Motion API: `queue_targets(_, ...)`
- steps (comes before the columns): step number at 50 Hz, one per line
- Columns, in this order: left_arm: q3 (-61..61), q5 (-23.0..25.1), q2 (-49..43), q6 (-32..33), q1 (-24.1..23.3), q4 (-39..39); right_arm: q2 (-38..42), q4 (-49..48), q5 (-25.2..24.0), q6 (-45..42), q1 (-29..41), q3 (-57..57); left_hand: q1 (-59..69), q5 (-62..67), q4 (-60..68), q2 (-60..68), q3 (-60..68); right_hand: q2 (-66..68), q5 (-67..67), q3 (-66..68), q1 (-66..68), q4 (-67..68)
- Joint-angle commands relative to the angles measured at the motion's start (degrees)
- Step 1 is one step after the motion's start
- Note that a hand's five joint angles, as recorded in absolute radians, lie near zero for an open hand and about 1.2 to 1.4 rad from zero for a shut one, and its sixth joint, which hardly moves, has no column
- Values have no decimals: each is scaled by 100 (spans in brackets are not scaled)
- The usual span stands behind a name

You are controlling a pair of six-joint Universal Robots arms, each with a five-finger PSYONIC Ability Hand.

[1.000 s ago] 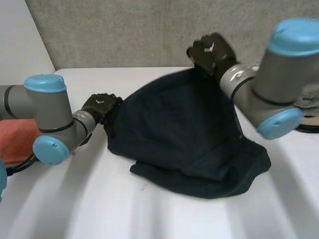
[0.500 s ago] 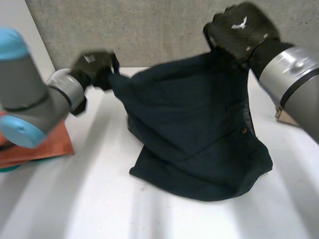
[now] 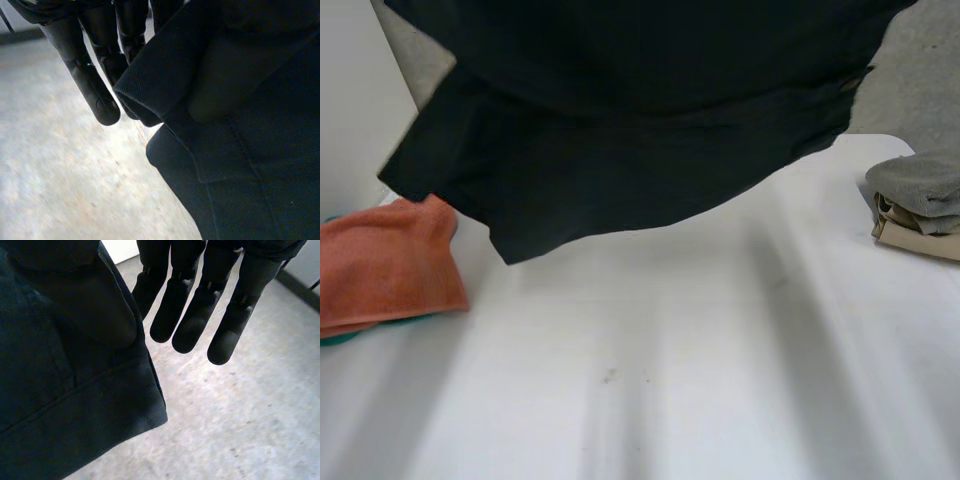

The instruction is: Fold the laundry.

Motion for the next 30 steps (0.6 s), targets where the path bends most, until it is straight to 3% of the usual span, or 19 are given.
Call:
queue_targets(1,81,-43,22,10,51,-160,-2,108,18,-1,-70,-151,1296,1537,1120,1131,1143,1239,1275,1163,1581,1133)
queue_targets(9,160,-26,-1321,27,51,-151,1430,65,167,16,-79,-169,1296,1537,1120,1131,1143,1239,1275,1163,1581,1133)
queue_targets(15,957,0,-3076,115,42,-11,2756,-234,422,60,-79,-546,1296,1537,1120,1131,1143,1239,1275,1163,1581,1133)
queue_targets(24,2813,325,-5601,115,-54,77,4830,-1894,510,87,26,-1047,1296,1537,1120,1131,1143,1239,1275,1163,1581,1133)
queue_targets(25,3006,343,-5795,115,-54,121,5241,-2191,580,69,35,-1265,1296,1537,1120,1131,1143,995,1032,919,1338,889)
queue_targets(26,3243,343,-6023,98,-54,191,5489,-2351,607,60,35,-1450,1296,1537,1120,1131,1143,-656,-619,-732,-313,-762)
queue_targets(27,3637,317,-6356,98,-54,287,5683,-2431,624,60,35,-1582,615,857,439,450,462,-2005,-1968,-2081,-1662,-2111)
queue_targets(29,4044,273,-6674,98,-54,341,6279,-2493,598,43,44,-2020,-3712,-3470,-3888,-3876,-3865,-5761,-5725,-5837,-5419,-5867)
queue_targets(30,4184,264,-6797,89,-54,349,6448,-2476,607,43,44,-2180,-5704,-5463,-5880,-5869,-5857,-5761,-5725,-5837,-5419,-5867)
